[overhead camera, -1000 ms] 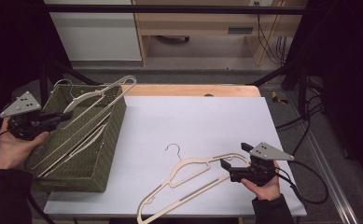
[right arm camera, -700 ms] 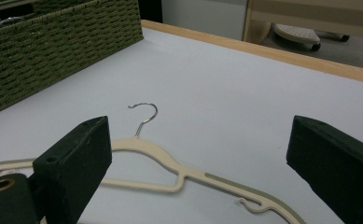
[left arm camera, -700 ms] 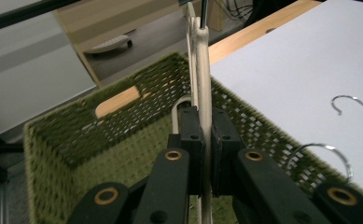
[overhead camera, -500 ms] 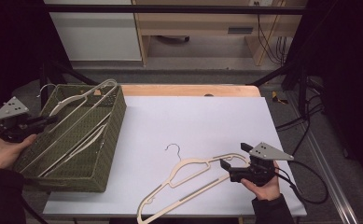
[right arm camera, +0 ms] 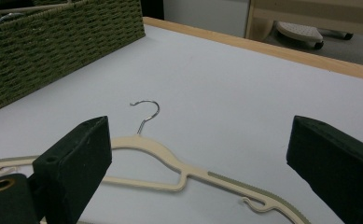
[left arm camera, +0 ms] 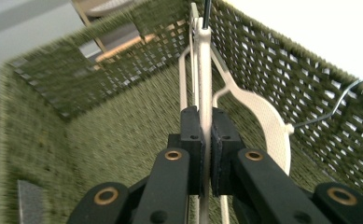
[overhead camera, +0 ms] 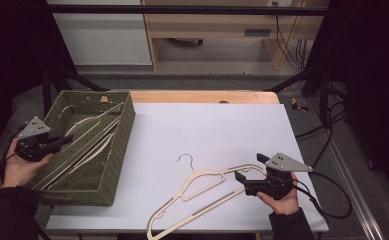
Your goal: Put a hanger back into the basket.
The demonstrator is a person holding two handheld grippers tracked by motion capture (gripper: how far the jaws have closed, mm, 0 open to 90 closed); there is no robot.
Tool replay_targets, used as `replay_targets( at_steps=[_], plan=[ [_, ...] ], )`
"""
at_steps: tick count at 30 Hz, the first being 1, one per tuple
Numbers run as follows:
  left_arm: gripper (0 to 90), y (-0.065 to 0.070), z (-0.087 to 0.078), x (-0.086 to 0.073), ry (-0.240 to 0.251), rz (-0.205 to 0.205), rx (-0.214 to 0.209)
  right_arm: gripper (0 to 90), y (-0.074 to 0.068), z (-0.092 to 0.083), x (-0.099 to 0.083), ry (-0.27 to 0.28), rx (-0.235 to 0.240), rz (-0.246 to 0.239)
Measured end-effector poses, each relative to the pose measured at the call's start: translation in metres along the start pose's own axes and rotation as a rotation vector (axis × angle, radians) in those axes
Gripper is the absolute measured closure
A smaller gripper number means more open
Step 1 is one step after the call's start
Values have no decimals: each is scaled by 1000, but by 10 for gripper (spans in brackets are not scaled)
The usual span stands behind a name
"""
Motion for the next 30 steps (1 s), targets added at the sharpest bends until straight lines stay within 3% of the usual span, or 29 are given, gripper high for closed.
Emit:
replay_targets(
  at_steps=[8, 11, 15, 22, 26, 30],
  plan=[
    [851, 5, 13, -15, -20, -18, 9, 72, -1, 1, -1, -6, 0, 3],
    [838, 7, 17, -20, -46, -8, 3, 72, -1, 1, -1, -10, 4, -2],
    [811, 9, 21, -27, -105, -6, -26, 72, -1, 1, -1, -11, 4, -3],
    [733, 14, 27, -30, -130, -89, -102, 73, -2, 4, -2, -15, 5, -3],
    [669, 19, 31, -31, -170, -81, -142, 73, -2, 4, -3, -17, 6, -7],
    [598, 19, 31, -30, -166, -74, -142, 73, -3, 4, -3, -16, 7, -3]
  ],
)
Point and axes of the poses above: each handheld gripper's, and its own axes: z roughly forward along the jaws, x roughly out of its top, y roughly to its right, the point moved 5 cm from there along z, roughly forward along the jaws, and after that the axes turned 6 degrees about z, right-handed, at the moved point
